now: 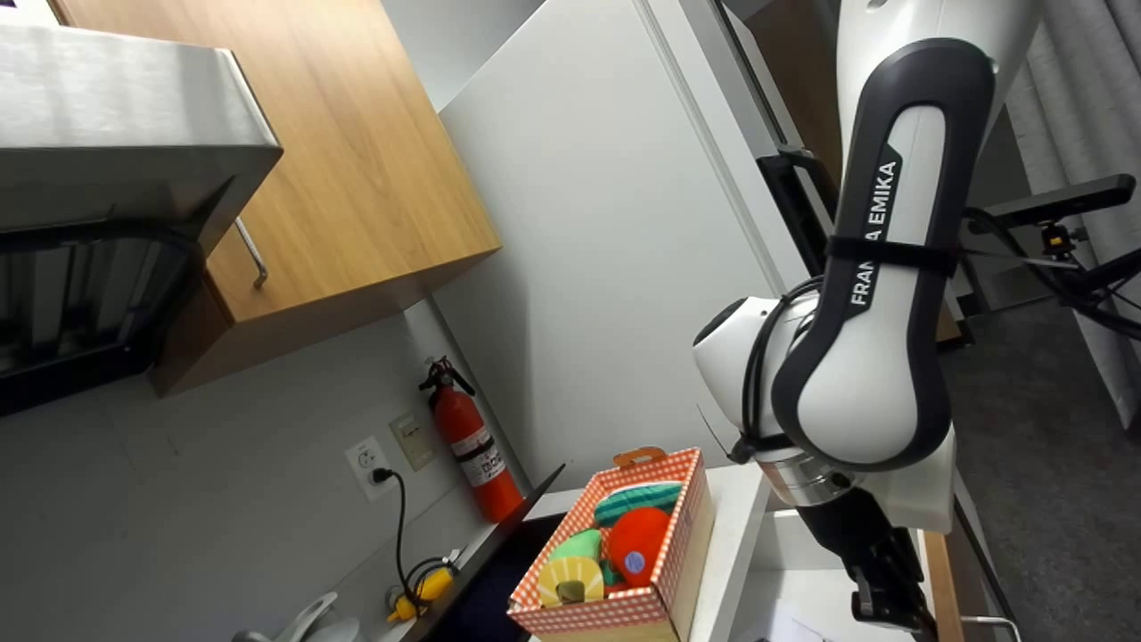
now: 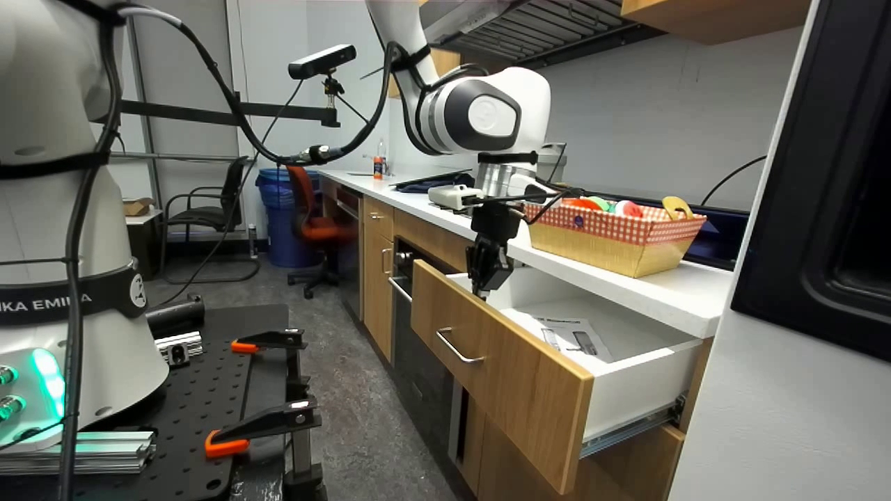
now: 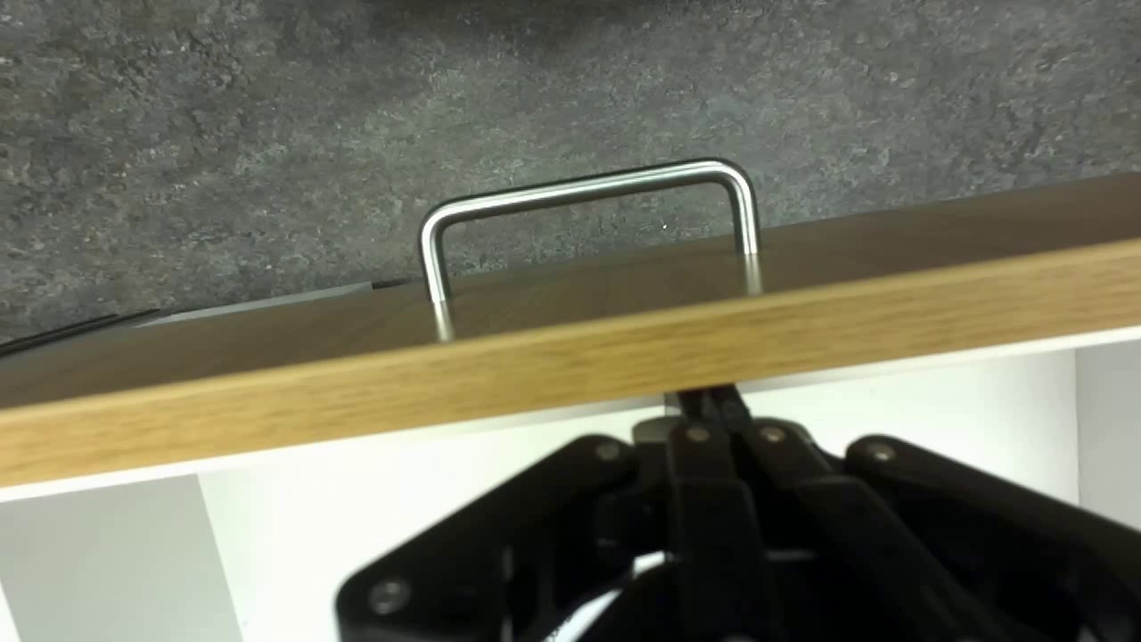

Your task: Open the drawer fully, pick up the carton box and put it in the drawer and close the drawer

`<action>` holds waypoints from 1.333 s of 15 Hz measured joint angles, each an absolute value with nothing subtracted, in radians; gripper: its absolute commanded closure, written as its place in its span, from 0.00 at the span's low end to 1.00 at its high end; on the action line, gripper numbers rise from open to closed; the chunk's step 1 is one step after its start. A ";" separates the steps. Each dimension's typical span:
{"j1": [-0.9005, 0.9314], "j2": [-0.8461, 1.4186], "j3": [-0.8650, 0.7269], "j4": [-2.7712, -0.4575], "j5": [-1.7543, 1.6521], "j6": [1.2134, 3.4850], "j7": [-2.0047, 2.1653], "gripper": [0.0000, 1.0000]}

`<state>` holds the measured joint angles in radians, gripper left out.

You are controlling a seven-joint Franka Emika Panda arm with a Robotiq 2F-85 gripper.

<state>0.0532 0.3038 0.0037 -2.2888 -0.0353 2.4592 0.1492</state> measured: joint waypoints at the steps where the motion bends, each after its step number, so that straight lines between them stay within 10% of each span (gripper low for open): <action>1: 0.052 0.295 0.004 -2.301 -0.031 2.459 0.149 1.00; 20: 0.048 0.193 0.004 -2.446 -0.008 2.434 0.184 1.00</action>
